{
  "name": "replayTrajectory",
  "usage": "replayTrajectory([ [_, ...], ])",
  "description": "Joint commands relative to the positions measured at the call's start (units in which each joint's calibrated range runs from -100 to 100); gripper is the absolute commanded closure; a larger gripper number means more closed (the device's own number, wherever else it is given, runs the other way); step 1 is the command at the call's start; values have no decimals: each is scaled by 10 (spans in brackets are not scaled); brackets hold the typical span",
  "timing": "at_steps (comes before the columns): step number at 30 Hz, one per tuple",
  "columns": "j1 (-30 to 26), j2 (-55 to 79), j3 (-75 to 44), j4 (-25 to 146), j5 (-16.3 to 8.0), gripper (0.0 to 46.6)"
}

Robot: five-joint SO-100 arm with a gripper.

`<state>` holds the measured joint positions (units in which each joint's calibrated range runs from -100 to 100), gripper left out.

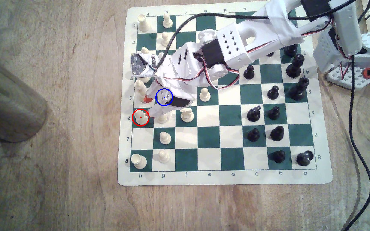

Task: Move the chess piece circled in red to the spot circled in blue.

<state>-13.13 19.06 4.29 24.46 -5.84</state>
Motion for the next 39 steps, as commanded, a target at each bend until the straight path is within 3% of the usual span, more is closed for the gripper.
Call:
replayTrajectory([
  [1, 4, -11, -60, -14, 2, 344],
  [20, 4, 80, -185, -8, 1, 326],
  [39, 4, 103, -206, 13, 1, 344],
])
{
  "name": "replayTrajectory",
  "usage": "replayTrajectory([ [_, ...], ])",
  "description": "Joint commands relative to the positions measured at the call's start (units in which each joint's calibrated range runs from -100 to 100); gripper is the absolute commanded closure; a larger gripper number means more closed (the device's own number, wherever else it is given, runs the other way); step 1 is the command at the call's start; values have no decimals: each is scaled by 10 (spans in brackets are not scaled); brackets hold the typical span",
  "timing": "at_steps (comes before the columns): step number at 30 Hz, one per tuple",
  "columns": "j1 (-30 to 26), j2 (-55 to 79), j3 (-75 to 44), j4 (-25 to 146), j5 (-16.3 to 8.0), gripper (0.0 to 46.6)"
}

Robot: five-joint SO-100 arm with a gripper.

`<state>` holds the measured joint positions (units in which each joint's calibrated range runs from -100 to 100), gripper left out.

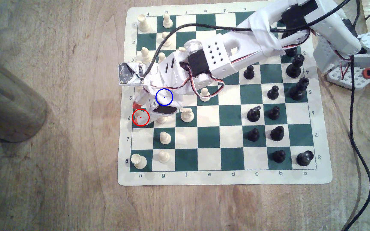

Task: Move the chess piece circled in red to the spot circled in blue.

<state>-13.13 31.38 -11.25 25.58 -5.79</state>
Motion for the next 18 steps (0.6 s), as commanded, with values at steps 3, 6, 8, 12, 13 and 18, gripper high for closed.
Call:
replayTrajectory([
  [3, 3, -20, -55, 3, 1, 354],
  [6, 3, -20, -56, 6, 3, 382],
  [8, 3, -20, -57, 8, 5, 394],
  [12, 2, -20, -62, 16, 12, 428],
  [13, 2, -20, -64, 19, 15, 441],
  [18, 2, -20, -73, 23, 17, 464],
])
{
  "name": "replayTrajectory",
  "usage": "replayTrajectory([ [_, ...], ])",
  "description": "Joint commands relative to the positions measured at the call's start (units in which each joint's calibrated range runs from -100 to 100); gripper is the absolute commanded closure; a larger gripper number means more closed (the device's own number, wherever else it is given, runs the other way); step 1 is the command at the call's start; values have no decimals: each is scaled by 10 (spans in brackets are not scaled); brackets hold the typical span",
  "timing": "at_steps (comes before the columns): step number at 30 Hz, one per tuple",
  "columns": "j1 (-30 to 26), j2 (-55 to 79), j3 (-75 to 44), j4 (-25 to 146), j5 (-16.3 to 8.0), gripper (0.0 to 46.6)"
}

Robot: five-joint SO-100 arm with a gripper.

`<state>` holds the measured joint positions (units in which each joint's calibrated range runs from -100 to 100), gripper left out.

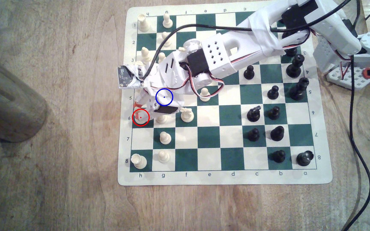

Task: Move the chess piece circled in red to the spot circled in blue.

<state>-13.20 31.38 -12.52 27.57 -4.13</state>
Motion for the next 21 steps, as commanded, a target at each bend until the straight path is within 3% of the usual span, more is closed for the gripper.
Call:
replayTrajectory([
  [1, 3, -21, -67, 4, 0, 464],
  [6, 6, -9, -185, 59, -1, 464],
  [10, -2, -33, -205, 105, 1, 464],
  [21, -15, -327, 123, 117, 4, 464],
])
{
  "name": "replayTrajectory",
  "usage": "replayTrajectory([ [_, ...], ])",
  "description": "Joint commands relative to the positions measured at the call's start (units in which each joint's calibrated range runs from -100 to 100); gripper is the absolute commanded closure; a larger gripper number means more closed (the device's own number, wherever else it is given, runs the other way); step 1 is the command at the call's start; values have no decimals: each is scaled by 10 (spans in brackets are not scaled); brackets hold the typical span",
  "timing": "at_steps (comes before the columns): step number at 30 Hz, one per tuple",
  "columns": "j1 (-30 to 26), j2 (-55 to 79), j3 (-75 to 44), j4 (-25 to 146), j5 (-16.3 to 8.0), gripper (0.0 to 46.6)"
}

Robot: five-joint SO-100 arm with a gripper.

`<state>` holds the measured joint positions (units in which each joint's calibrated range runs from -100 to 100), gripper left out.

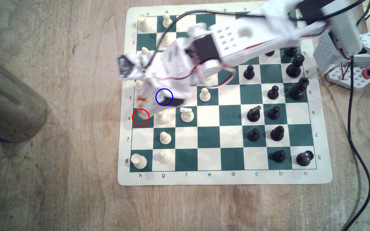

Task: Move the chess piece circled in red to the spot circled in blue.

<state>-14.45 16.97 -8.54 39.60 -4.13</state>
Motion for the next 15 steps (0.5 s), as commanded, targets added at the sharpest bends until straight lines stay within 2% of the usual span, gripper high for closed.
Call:
replayTrajectory([
  [1, -1, -199, 107, -6, 4, 464],
  [7, 29, -266, 259, -52, 7, 464],
  [15, 57, -189, 261, -113, 16, 464],
])
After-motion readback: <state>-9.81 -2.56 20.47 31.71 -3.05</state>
